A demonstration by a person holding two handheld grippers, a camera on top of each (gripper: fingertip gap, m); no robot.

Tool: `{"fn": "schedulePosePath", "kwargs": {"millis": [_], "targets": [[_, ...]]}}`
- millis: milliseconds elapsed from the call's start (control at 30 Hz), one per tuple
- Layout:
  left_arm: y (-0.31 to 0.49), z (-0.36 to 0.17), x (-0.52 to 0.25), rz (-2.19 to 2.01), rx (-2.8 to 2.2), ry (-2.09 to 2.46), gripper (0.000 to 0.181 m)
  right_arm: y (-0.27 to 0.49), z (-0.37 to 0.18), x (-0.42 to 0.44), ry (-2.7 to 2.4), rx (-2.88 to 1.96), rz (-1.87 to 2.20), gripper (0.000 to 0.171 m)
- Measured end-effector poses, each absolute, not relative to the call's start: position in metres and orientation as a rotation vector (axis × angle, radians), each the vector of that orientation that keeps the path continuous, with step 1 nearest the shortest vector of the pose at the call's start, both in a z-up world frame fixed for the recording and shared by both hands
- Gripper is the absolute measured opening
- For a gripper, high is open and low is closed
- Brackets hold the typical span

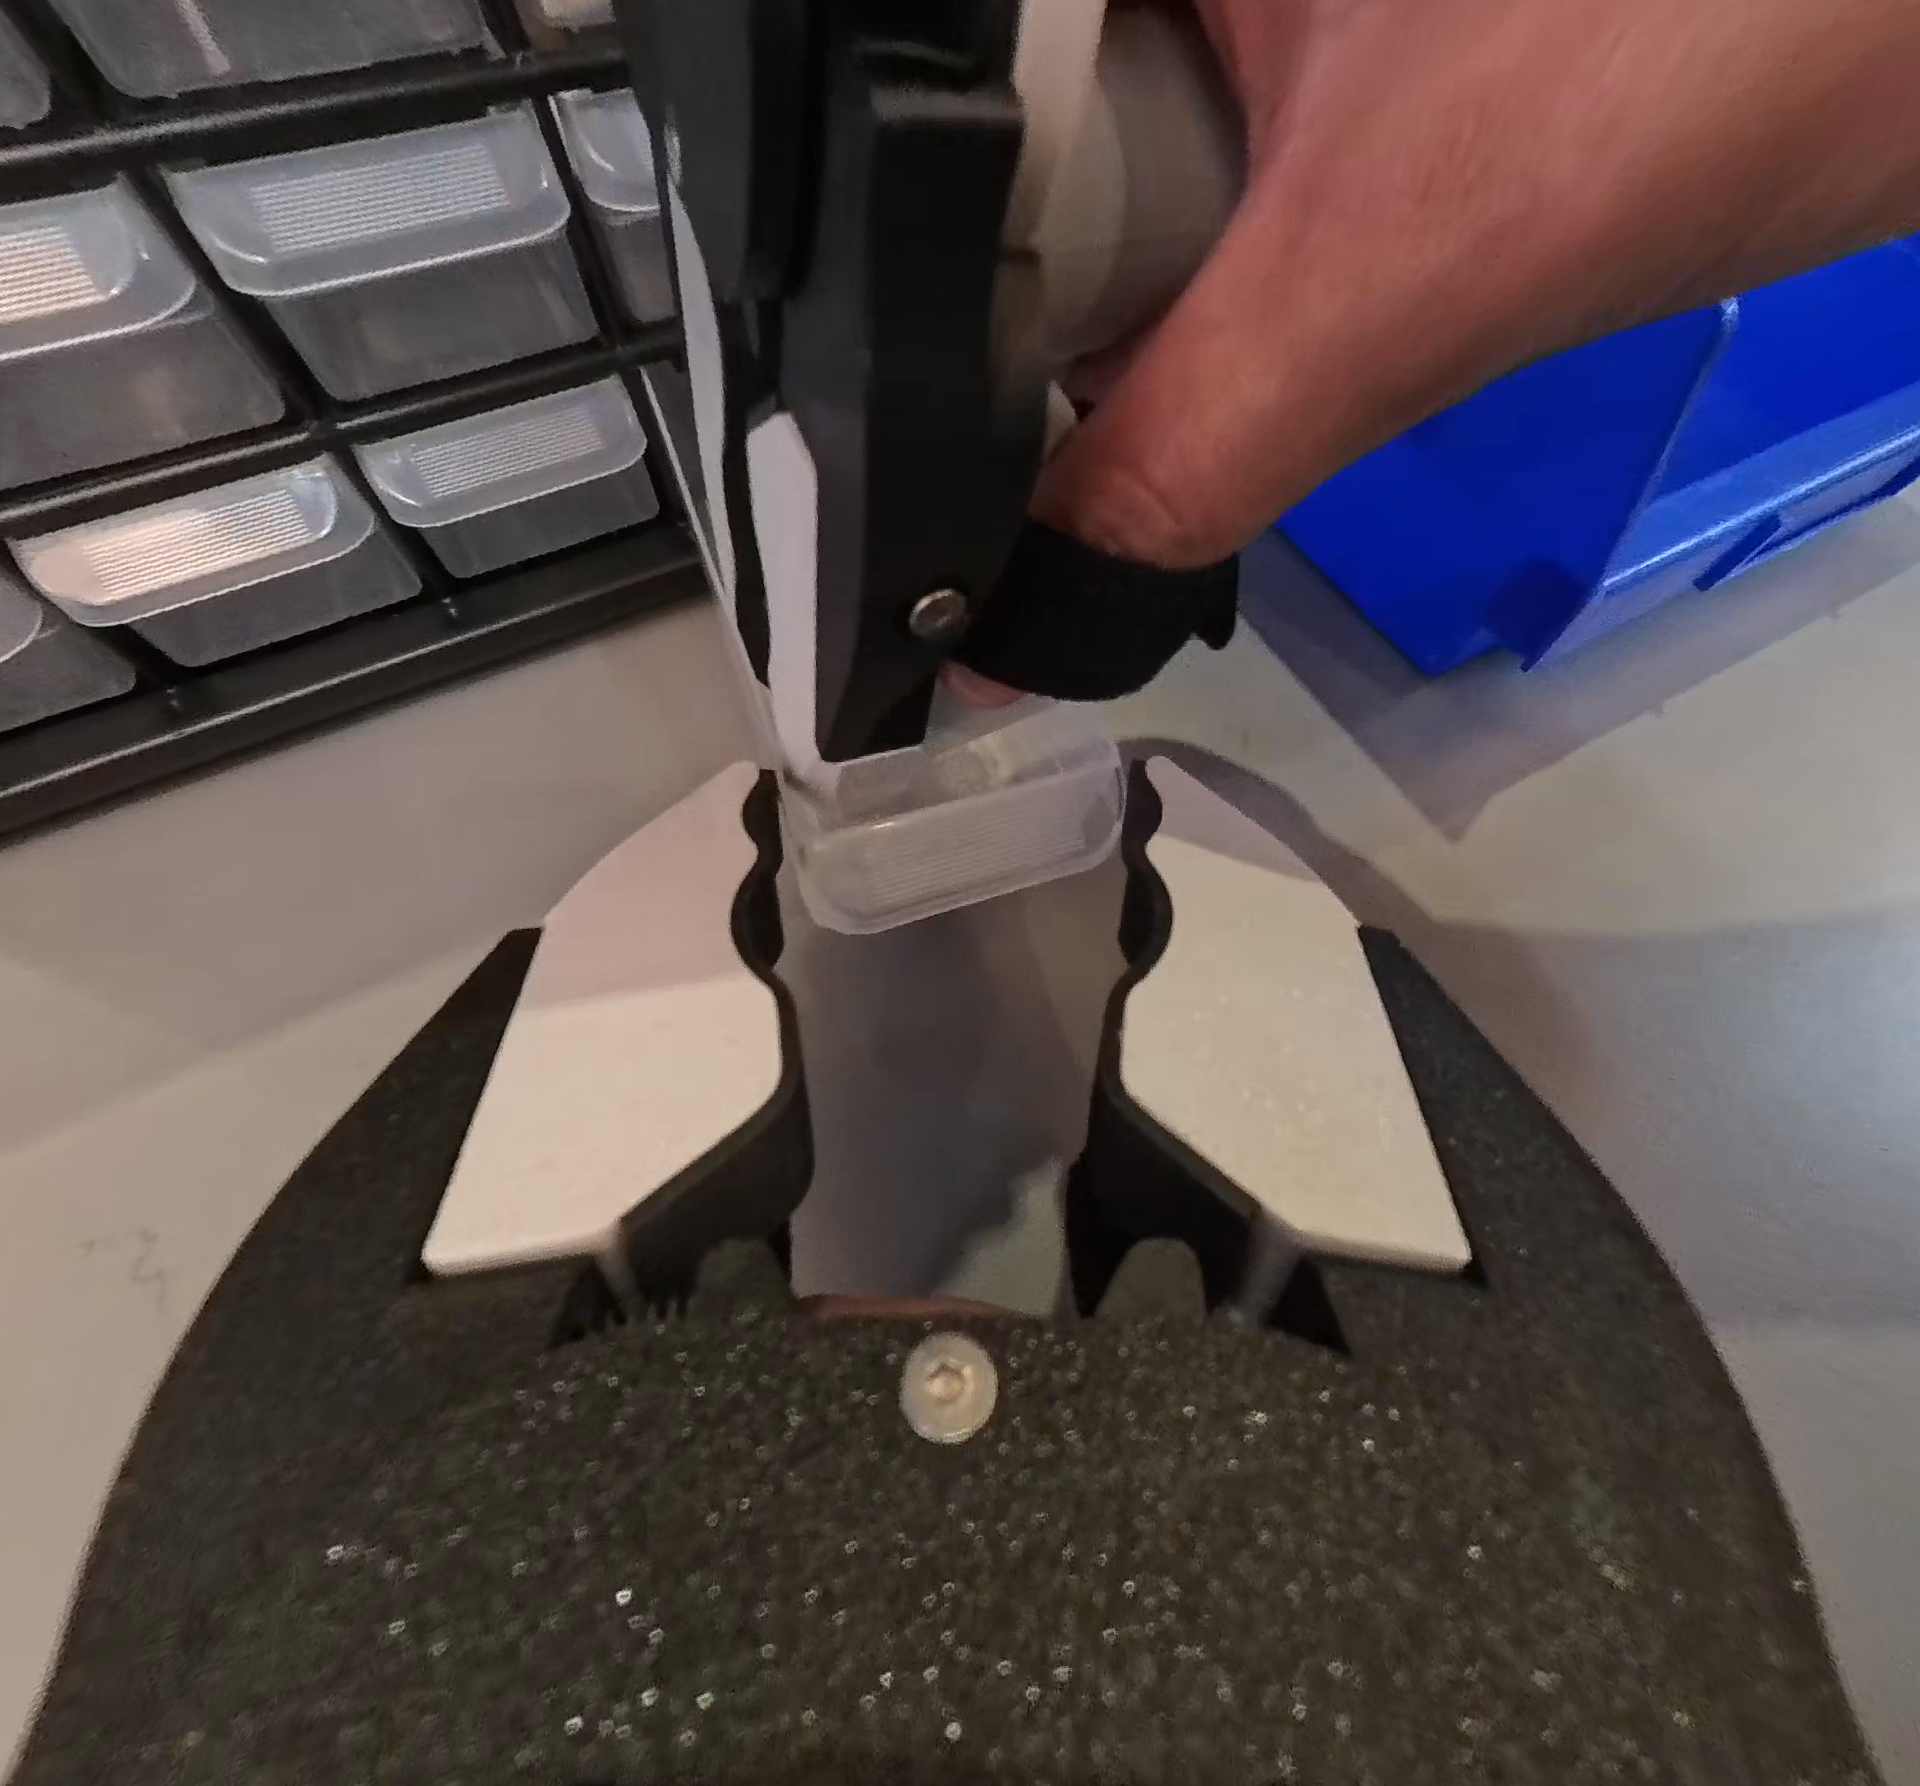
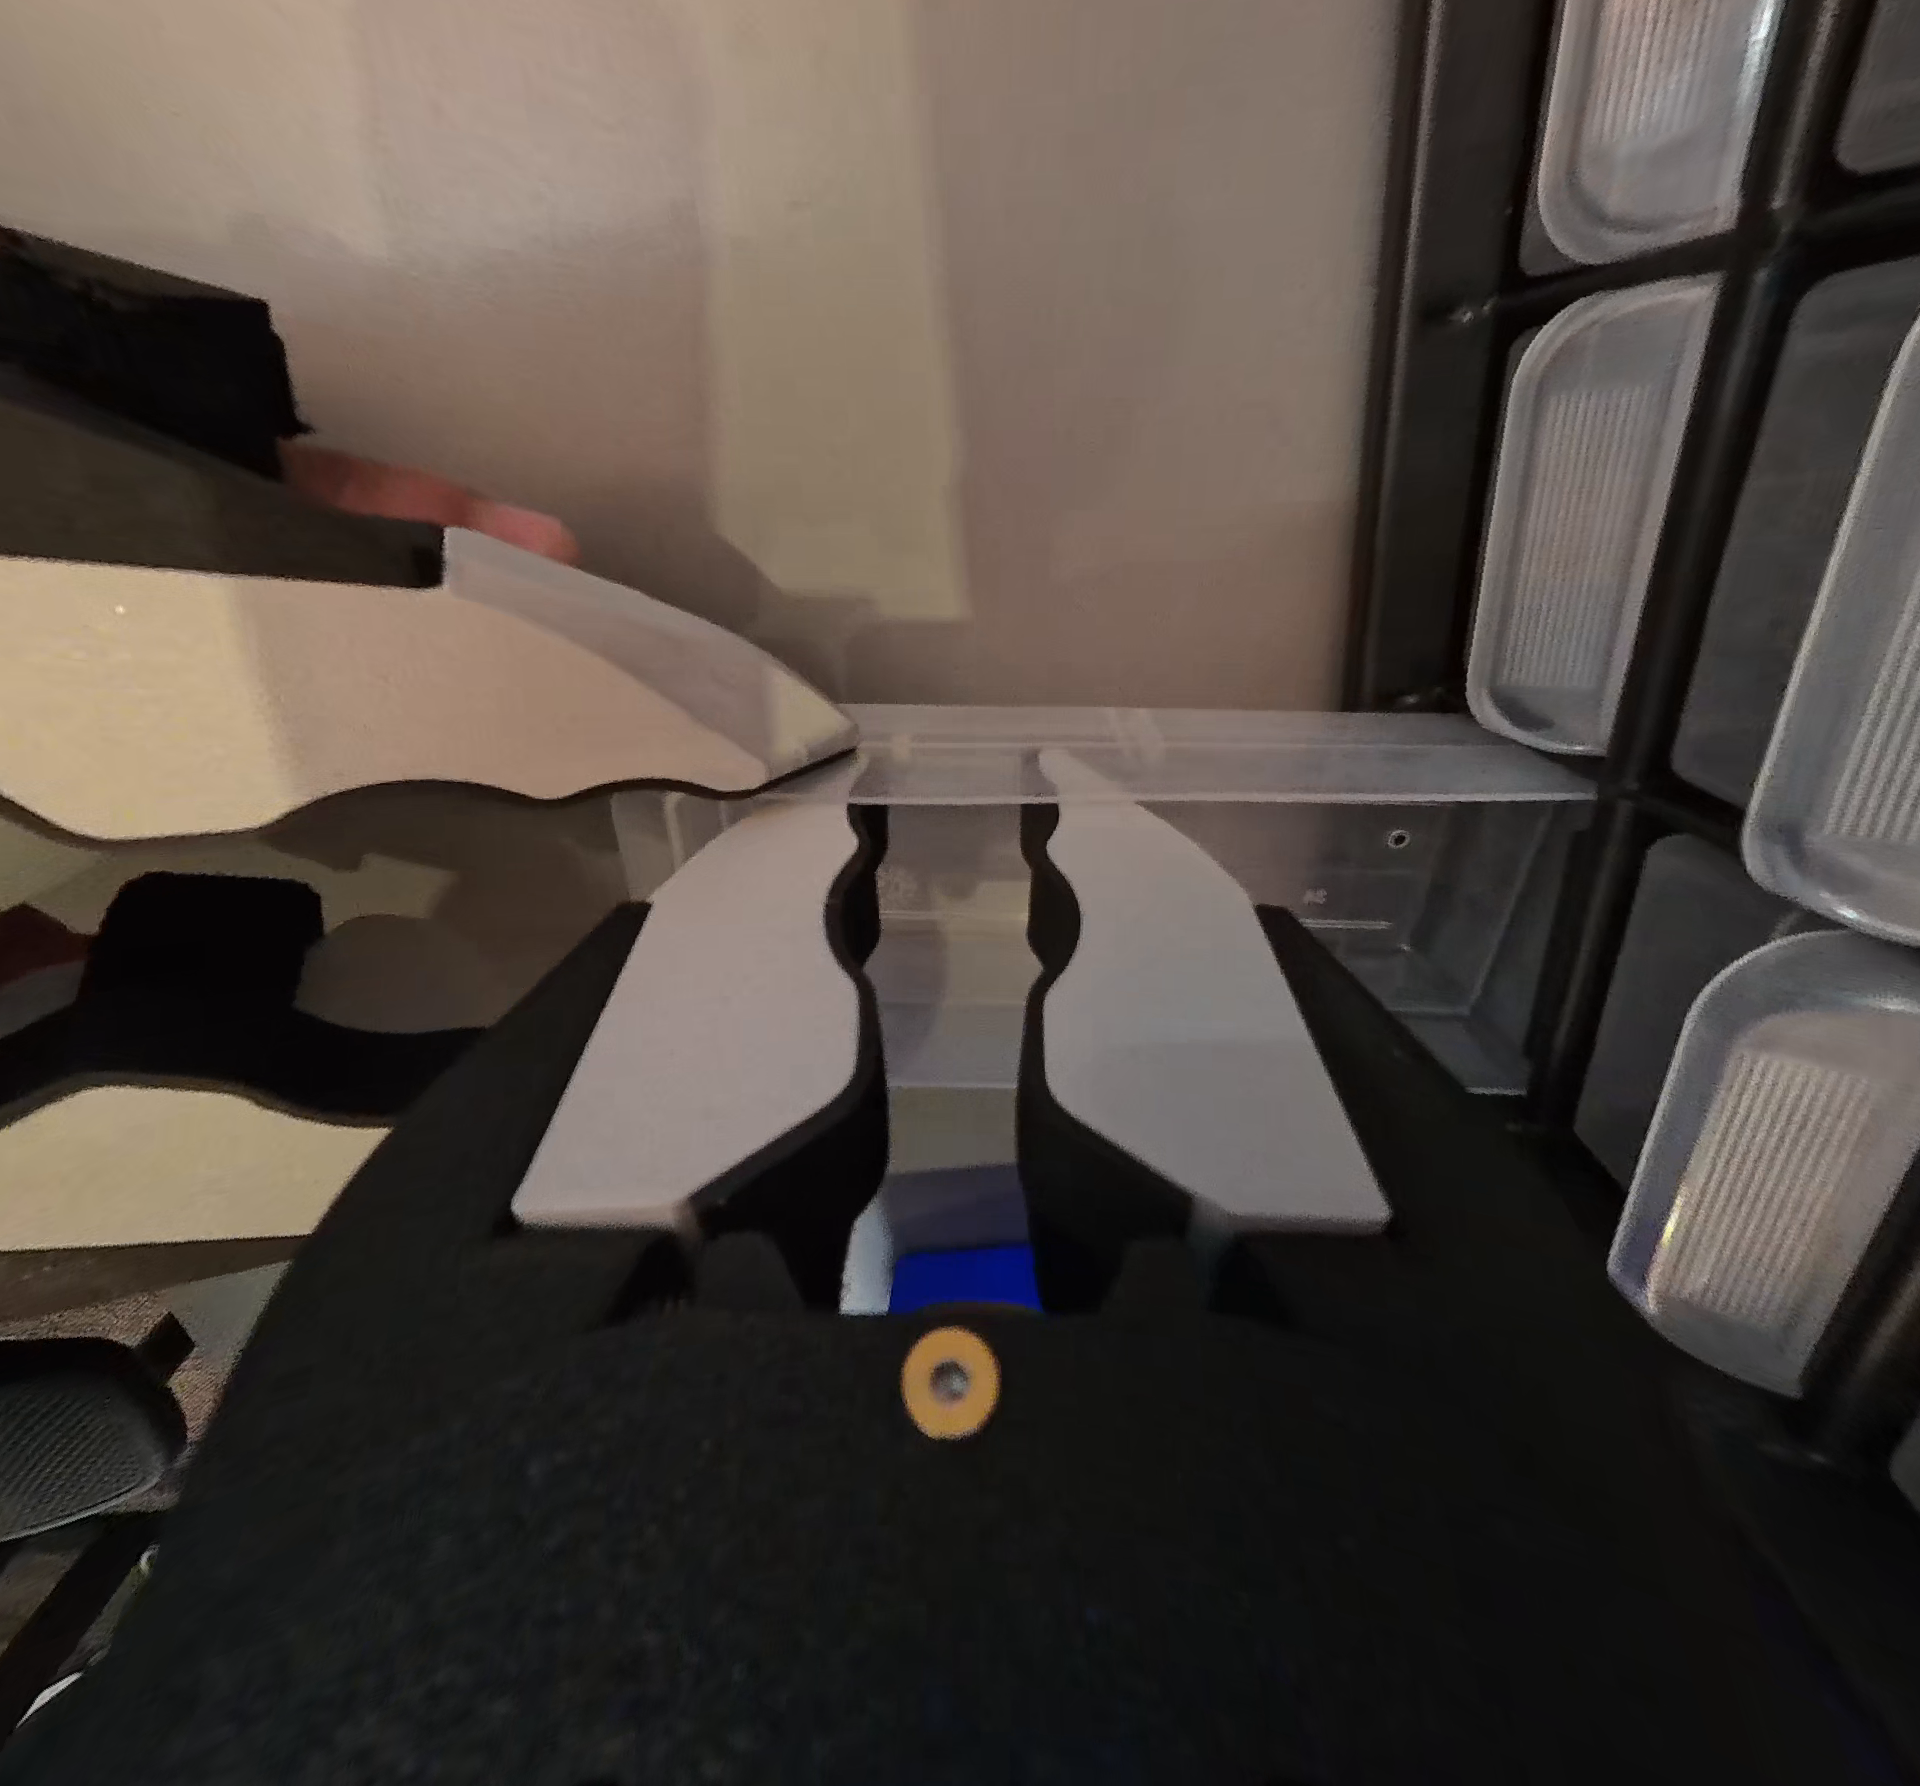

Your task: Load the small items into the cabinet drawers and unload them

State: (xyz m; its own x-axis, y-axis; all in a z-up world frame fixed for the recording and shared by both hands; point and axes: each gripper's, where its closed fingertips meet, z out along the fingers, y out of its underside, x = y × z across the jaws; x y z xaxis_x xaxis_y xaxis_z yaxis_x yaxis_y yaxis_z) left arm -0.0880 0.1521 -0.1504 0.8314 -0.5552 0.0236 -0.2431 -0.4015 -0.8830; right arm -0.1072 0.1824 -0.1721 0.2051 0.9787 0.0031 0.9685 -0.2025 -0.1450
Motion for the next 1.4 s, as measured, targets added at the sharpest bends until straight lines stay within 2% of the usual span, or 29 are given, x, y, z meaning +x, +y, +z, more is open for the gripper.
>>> {"fn": "schedulePosePath", "kwargs": {"millis": [367, 567, 633, 700, 833, 967, 1333, 1400], "targets": [[0.153, -0.147, -0.089, -0.415, -1.984, 0.570, 0.063, 0.185, -0.148, -0.096, -1.882, -2.247, 0.115, 0.024], [0.156, -0.148, -0.090, -0.428, -1.994, 0.554, 0.063, 0.214, -0.065, -0.056, -1.618, -2.133, 0.069, 0.024], [0.157, -0.148, -0.089, -0.424, -1.997, 0.552, 0.063, 0.233, -0.033, -0.016, -1.407, -2.158, 0.017, 0.023], [0.160, -0.149, -0.088, -0.419, -2.009, 0.545, 0.063, 0.249, -0.024, 0.042, -1.191, -2.231, -0.078, 0.023], [0.167, -0.155, -0.084, -0.407, -2.057, 0.523, 0.063, 0.241, -0.091, 0.128, -0.880, -2.545, 0.007, 0.024], [0.177, -0.156, -0.078, -0.374, -2.087, 0.480, 0.063, 0.222, -0.162, 0.148, -0.740, -2.755, 0.145, 0.024], [0.217, -0.153, -0.068, -0.369, -2.109, 0.427, 0.063, 0.209, -0.190, 0.150, -0.742, -2.767, 0.036, 0.025], [0.212, -0.154, -0.072, -0.382, -2.102, 0.436, 0.063, 0.207, -0.182, 0.151, -0.686, -2.739, 0.057, 0.035]]}}
